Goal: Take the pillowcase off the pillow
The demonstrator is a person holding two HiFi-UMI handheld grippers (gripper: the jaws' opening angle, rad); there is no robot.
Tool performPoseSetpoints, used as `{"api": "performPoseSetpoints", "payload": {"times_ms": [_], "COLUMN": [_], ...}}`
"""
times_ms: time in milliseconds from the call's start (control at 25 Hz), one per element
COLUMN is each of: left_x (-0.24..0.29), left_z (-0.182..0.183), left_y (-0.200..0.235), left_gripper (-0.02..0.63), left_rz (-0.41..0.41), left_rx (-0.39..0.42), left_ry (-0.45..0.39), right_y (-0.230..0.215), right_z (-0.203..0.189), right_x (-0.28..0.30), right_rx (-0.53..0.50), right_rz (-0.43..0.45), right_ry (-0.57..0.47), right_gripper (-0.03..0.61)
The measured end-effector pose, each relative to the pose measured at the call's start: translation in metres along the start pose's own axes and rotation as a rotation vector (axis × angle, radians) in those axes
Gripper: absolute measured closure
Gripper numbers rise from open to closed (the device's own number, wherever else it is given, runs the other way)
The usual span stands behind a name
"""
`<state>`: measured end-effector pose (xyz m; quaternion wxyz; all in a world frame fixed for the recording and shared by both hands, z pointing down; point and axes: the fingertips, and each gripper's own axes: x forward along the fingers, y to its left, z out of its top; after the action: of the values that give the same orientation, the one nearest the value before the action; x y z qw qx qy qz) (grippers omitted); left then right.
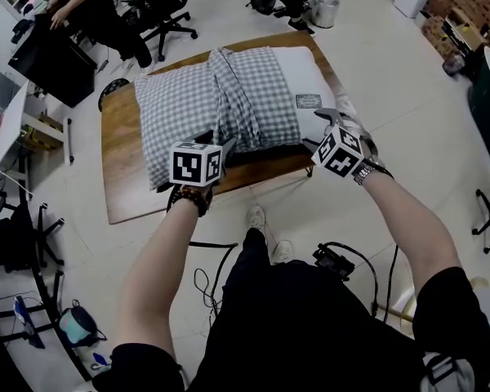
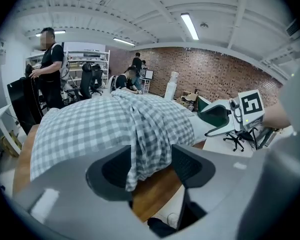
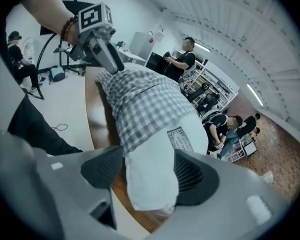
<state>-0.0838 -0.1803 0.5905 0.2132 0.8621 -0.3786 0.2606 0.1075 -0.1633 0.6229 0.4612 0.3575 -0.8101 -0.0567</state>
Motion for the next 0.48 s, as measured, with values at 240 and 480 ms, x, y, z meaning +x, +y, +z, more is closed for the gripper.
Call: {"api": "performPoseSetpoints", "payload": {"times_ms": [240,480], "left_x": [0.032,0.053], "left_z": [-0.032,-0.053], "left_y": [-0.005,0.004], "left_gripper": [0.336,0.317], "left_rz": [0.026,0.096], "left_rx": [-0.047,-0.100], "left_ry": [-0.004,-0.017], "right_y": [-0.008,-0.007], "right_z": [-0.020,-0.024], "right_x": [0.031,0.056], "right_rx": [-0.096,-0.161], "right_rz": [-0.057,-0.107], "right_ry": [0.063,0.110], "right_gripper": [0.236,0.221]}}
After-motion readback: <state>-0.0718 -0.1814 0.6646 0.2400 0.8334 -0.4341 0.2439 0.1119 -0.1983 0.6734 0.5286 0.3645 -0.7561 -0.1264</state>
